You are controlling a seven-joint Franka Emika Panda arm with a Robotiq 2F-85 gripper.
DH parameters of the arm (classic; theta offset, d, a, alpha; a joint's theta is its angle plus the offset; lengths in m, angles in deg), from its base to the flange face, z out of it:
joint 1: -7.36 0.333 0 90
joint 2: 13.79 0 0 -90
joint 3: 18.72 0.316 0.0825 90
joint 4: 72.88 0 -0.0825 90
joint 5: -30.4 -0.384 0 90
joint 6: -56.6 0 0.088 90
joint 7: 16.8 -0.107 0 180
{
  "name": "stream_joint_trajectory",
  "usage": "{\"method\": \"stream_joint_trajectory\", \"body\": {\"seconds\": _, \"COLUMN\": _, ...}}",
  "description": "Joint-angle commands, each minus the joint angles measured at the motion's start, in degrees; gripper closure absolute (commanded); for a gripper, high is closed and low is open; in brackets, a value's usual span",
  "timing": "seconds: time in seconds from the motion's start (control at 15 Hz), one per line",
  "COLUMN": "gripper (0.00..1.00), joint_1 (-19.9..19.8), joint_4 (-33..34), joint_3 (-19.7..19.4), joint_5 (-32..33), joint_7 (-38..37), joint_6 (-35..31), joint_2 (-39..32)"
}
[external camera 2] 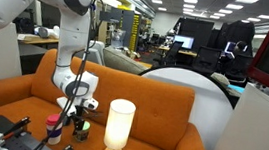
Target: Put the white thing on the couch in the blue cup
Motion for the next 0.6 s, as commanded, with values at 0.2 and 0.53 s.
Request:
{"method": "stream_joint_trajectory", "body": {"seconds": 0.2, "gripper": 0.0, "joint_1": -0.7, "joint_4": 2.5, "joint_3": 0.6, "joint_5": 3.0, "joint_7": -1.0, "joint_6": 0.1, "joint_2": -3.8}}
{"method": "stream_joint_trajectory", "body": {"seconds": 0.53, "gripper": 0.0, "joint_1": -1.9, "joint_4": 3.5, "joint_3": 1.8, "joint_5": 3.3, "joint_7": 0.1, "joint_6": 1.0, "joint_2": -4.9}}
